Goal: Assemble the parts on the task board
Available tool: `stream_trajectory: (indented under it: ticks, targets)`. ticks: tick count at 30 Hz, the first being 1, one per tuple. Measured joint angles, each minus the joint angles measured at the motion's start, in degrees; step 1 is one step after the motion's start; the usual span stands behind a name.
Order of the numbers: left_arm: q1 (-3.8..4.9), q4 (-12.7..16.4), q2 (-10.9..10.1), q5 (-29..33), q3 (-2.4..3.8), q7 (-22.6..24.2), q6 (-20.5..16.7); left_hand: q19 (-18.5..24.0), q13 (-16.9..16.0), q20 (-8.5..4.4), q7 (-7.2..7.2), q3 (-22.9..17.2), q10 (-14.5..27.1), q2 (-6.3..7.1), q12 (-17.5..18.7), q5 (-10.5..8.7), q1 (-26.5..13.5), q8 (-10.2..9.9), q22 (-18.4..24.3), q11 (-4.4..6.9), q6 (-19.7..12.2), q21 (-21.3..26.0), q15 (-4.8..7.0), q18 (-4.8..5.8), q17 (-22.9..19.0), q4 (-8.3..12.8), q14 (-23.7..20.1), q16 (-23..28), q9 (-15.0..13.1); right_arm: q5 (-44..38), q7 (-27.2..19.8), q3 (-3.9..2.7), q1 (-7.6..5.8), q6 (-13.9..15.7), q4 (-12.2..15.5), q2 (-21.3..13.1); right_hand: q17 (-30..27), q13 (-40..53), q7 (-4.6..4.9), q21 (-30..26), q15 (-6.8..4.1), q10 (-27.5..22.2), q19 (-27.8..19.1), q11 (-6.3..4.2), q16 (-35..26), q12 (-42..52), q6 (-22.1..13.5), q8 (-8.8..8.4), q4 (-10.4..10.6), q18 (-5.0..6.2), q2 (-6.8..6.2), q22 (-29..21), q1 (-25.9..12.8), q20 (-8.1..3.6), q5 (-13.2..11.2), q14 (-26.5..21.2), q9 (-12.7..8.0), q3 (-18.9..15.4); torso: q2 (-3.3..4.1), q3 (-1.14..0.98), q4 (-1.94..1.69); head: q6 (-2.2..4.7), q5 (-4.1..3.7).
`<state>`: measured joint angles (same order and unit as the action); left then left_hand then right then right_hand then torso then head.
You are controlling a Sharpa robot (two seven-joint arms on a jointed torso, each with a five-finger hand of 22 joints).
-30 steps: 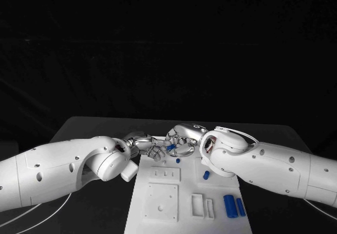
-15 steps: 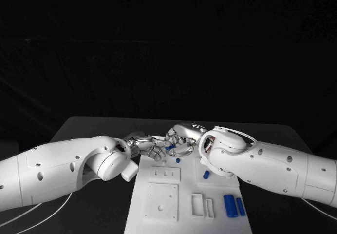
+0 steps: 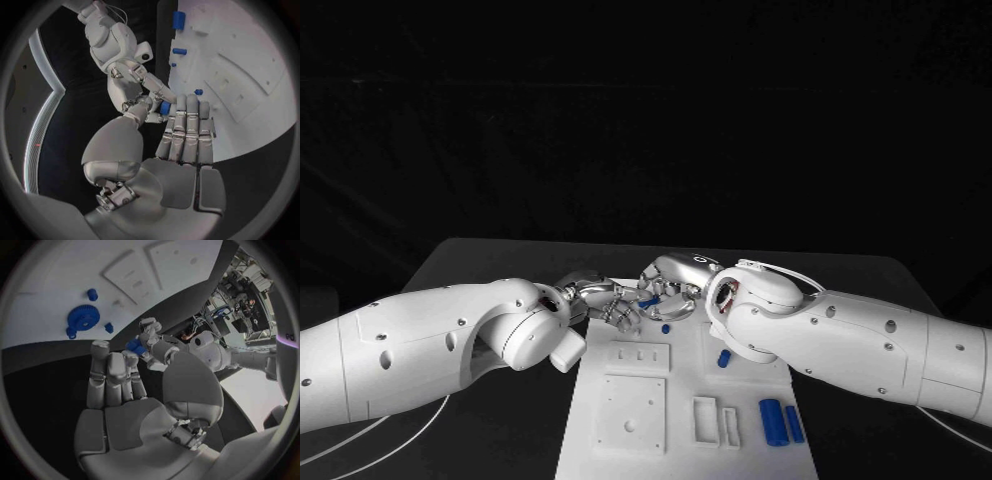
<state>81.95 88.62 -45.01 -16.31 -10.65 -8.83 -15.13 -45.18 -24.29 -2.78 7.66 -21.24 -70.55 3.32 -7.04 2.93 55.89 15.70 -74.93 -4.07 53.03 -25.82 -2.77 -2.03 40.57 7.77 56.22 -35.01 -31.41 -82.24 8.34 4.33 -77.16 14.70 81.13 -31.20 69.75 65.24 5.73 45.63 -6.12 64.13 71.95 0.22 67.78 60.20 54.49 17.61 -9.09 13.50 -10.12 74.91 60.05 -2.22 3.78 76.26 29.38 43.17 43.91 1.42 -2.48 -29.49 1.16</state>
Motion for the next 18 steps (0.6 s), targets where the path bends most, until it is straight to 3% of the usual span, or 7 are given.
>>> stream_trajectory:
  ticks: [11, 18]
  targets:
    - [-0.03, -0.8, 0.4, 0.2, -0.02, -0.2, -0.5, -1.5, -0.2, -0.71, -0.99, 0.3, -2.8, -6.71, -0.5, 0.00, 2.0, 0.5, 0.0, 1.11, 3.0, 0.1, 0.76, 0.03, 0.0, 6.0, 2.1, -0.9, 0.3, 0.1, 0.0, 0.03, 0.03, 0.0, 0.1, 0.0, 0.0, 0.0, 0.00, 0.0, 0.00, 0.0, 0.0, 0.00, 0.0, 0.0, 0.0, -0.01, -0.2, 0.00, 0.00, 0.0, 0.0, 0.02, 0.0, 0.0, 0.0, -0.2, 0.00, 0.00, -0.01, -0.13, 0.10]
    - [-0.05, -1.1, 0.8, 0.2, -0.04, -0.4, -0.6, -1.8, -0.2, -1.01, -1.33, 0.2, -3.4, -7.32, -0.7, 0.00, 1.6, 0.8, 0.0, 1.18, 3.6, 0.1, 1.18, 0.31, -0.2, 7.2, 2.5, -0.9, 0.7, 0.1, 0.1, 0.11, 0.03, 0.0, 0.1, 0.0, 0.0, 0.0, 0.00, 0.0, 0.01, 0.0, -0.1, 0.00, 0.0, 0.0, 0.0, -0.04, -0.2, 0.00, 0.00, 0.0, 0.0, 0.10, 0.2, 0.0, 0.0, -0.2, 0.00, -0.03, 0.03, -0.16, 0.12]
